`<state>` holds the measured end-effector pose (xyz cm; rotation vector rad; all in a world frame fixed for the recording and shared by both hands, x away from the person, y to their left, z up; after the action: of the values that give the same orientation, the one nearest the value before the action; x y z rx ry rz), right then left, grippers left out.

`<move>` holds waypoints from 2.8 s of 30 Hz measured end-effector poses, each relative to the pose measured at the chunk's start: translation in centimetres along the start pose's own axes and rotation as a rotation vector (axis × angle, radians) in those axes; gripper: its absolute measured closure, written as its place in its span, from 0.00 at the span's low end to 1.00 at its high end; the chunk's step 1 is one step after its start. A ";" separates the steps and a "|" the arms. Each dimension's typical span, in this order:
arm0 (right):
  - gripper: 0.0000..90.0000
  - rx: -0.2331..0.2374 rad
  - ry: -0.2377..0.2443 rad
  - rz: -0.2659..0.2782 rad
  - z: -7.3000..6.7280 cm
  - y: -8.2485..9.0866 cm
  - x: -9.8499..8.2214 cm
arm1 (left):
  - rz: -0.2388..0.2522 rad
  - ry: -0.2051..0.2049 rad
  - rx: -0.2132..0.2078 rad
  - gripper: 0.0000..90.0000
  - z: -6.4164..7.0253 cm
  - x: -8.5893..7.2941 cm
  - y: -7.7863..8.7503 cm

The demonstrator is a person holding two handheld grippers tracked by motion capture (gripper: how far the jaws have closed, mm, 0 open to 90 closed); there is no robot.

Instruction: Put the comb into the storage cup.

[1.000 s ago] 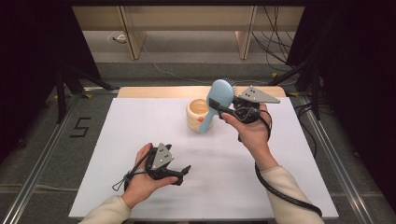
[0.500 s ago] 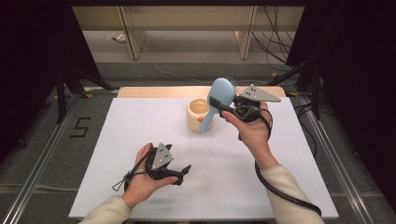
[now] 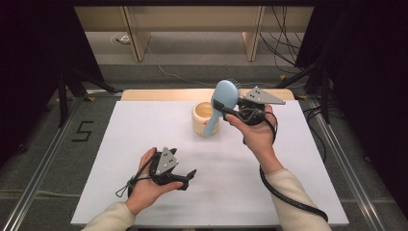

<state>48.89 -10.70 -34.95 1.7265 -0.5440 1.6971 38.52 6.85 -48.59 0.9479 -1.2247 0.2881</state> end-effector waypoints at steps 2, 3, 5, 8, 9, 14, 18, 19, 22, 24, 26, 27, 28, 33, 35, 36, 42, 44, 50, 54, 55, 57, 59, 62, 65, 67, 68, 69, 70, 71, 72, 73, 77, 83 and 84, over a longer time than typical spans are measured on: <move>0.57 0.001 0.004 -0.002 0.0 -0.1 -0.1 | -0.001 0.000 0.000 0.06 0.0 0.0 0.0; 0.57 -0.001 0.003 -0.004 0.0 -0.2 -0.1 | 0.000 0.001 0.002 0.06 -0.1 0.0 0.0; 0.57 -0.002 0.001 -0.003 0.0 -0.2 -0.1 | 0.003 0.001 0.008 0.06 -0.2 0.0 0.0; 0.57 -0.003 0.002 -0.002 0.1 -0.3 0.0 | 0.005 0.005 0.011 0.07 -0.2 0.1 0.0; 0.57 -0.005 0.001 -0.003 0.2 -0.2 0.0 | 0.006 0.006 0.012 0.07 -0.2 0.1 0.1; 0.57 -0.008 0.000 -0.006 0.3 -0.3 0.0 | 0.004 0.004 0.012 0.07 -0.2 0.0 0.0; 0.57 -0.010 -0.003 -0.009 0.4 -0.4 0.0 | 0.004 0.007 0.011 0.07 -0.2 0.0 0.0; 0.57 -0.011 -0.003 -0.010 0.4 -0.5 0.0 | 0.003 0.007 0.011 0.07 -0.2 0.0 0.0; 0.57 -0.013 -0.002 -0.009 0.5 -0.5 0.2 | 0.002 0.006 0.011 0.07 -0.2 0.0 0.0; 0.57 -0.014 0.002 -0.010 0.6 -0.6 0.4 | 0.001 0.007 0.010 0.07 -0.2 0.0 0.0; 0.57 -0.015 0.006 -0.010 0.7 -0.7 0.5 | 0.002 0.007 0.008 0.07 -0.1 0.0 -0.1; 0.57 -0.015 0.001 -0.011 0.7 -0.7 0.6 | 0.002 0.008 0.006 0.07 -0.1 0.0 -0.1; 0.57 -0.016 0.003 -0.012 0.7 -0.7 0.6 | 0.002 0.006 0.007 0.07 -0.1 0.0 -0.1; 0.57 -0.019 0.001 -0.017 0.9 -0.9 0.8 | 0.002 0.007 0.005 0.07 -0.1 -0.1 -0.1; 0.57 -0.024 0.002 -0.016 1.1 -1.0 0.9 | 0.001 0.008 0.005 0.07 -0.1 -0.1 -0.1; 0.57 -0.023 0.001 -0.018 1.1 -1.0 0.9 | 0.000 0.008 0.004 0.07 -0.1 -0.1 -0.1; 0.57 -0.027 0.002 -0.019 1.4 -1.1 1.4 | 0.001 0.007 0.005 0.07 -0.1 -0.1 -0.1; 0.57 -0.031 0.005 -0.020 1.5 -1.2 1.4 | 0.002 0.007 0.005 0.07 -0.1 -0.1 -0.1; 0.57 -0.034 0.003 -0.023 1.7 -1.3 1.5 | -0.001 0.004 0.005 0.07 -0.1 -0.1 -0.1; 0.57 -0.031 -0.004 -0.027 1.8 -1.4 1.5 | -0.001 0.005 0.006 0.07 -0.1 -0.1 -0.1; 0.57 -0.032 -0.005 -0.030 1.9 -1.4 1.5 | 0.000 0.004 0.006 0.07 -0.1 -0.1 -0.1; 0.57 -0.035 -0.003 -0.031 2.0 -1.5 1.5 | 0.001 0.003 0.007 0.07 -0.1 -0.1 -0.1; 0.57 -0.035 -0.007 -0.031 2.0 -1.5 1.5 | 0.000 0.003 0.006 0.07 -0.1 -0.1 -0.1; 0.57 -0.040 -0.007 -0.031 2.1 -1.6 1.6 | -0.001 0.003 0.006 0.07 -0.1 -0.1 -0.2; 0.57 -0.043 -0.005 -0.028 2.2 -1.7 1.8 | -0.002 0.003 0.005 0.07 -0.1 -0.1 -0.2; 0.57 -0.044 -0.004 -0.028 2.3 -1.7 1.9 | -0.001 0.003 0.006 0.07 -0.1 -0.1 -0.2; 0.57 -0.045 -0.003 -0.028 2.3 -1.7 1.9 | -0.001 0.002 0.005 0.07 -0.1 -0.1 -0.2; 0.57 -0.046 -0.005 -0.029 2.3 -1.8 2.0 | -0.001 0.004 0.005 0.07 -0.1 -0.1 -0.2; 0.57 -0.047 -0.004 -0.029 2.4 -1.8 2.0 | 0.000 0.004 0.006 0.07 -0.1 -0.1 -0.2; 0.57 -0.047 -0.004 -0.029 2.4 -1.8 2.0 | 0.000 0.004 0.006 0.07 -0.1 -0.1 -0.2; 0.57 -0.048 -0.005 -0.030 2.4 -1.8 2.1 | 0.000 0.004 0.006 0.07 -0.1 -0.1 -0.2; 0.57 -0.050 -0.006 -0.031 2.5 -1.9 2.1 | -0.001 0.003 0.006 0.07 -0.1 -0.1 -0.2; 0.57 -0.052 -0.003 -0.030 2.6 -1.9 2.1 | 0.000 0.003 0.006 0.07 -0.1 -0.1 -0.2; 0.57 -0.056 -0.003 -0.032 2.7 -2.0 2.4 | -0.002 0.002 0.005 0.07 -0.1 -0.1 -0.2; 0.57 -0.057 -0.003 -0.031 2.8 -2.0 2.4 | -0.002 0.002 0.005 0.07 -0.1 -0.1 -0.2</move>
<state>52.44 -10.85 -32.77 1.6885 -0.5589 1.6424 38.65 6.83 -48.78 0.9528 -1.2214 0.2912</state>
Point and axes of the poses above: each handheld gripper's, and its own axes: y roughly backward along the jaws, x roughly out of its top, z roughly to its right, the point moved 7 cm from there along -y, roughly forward along the jaws, and after that the axes turned 7 degrees about y, right-handed, at the moved point
